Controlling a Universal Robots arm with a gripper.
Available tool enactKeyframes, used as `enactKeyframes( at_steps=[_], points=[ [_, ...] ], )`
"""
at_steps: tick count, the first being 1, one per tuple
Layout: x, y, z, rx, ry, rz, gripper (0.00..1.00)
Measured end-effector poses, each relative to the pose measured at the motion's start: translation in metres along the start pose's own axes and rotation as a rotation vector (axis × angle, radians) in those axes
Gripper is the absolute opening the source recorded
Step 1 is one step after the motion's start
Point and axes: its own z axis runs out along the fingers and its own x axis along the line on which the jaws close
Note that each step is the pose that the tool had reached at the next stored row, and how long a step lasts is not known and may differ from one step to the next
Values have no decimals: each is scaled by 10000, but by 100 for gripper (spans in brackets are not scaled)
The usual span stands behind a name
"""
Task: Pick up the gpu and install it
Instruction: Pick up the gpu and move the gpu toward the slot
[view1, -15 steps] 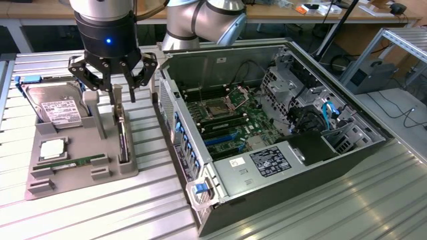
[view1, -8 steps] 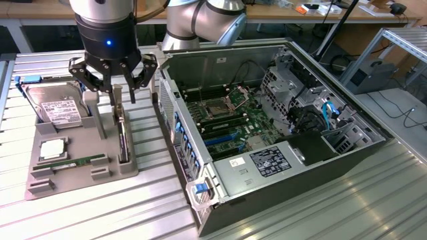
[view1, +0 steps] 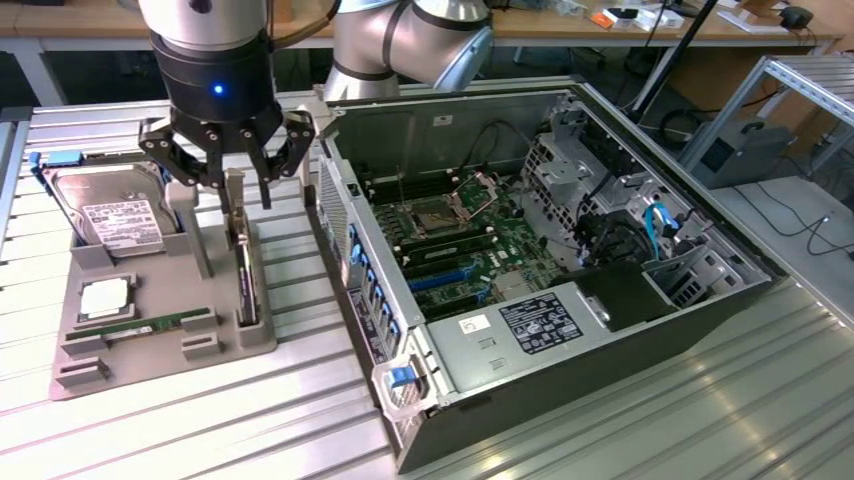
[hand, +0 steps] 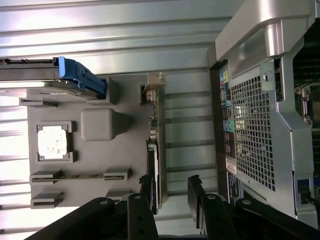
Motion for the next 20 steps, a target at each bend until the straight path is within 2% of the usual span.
enactKeyframes(
  at_steps=[20],
  points=[
    [4, -4, 84, 0, 0, -1, 42]
  ],
)
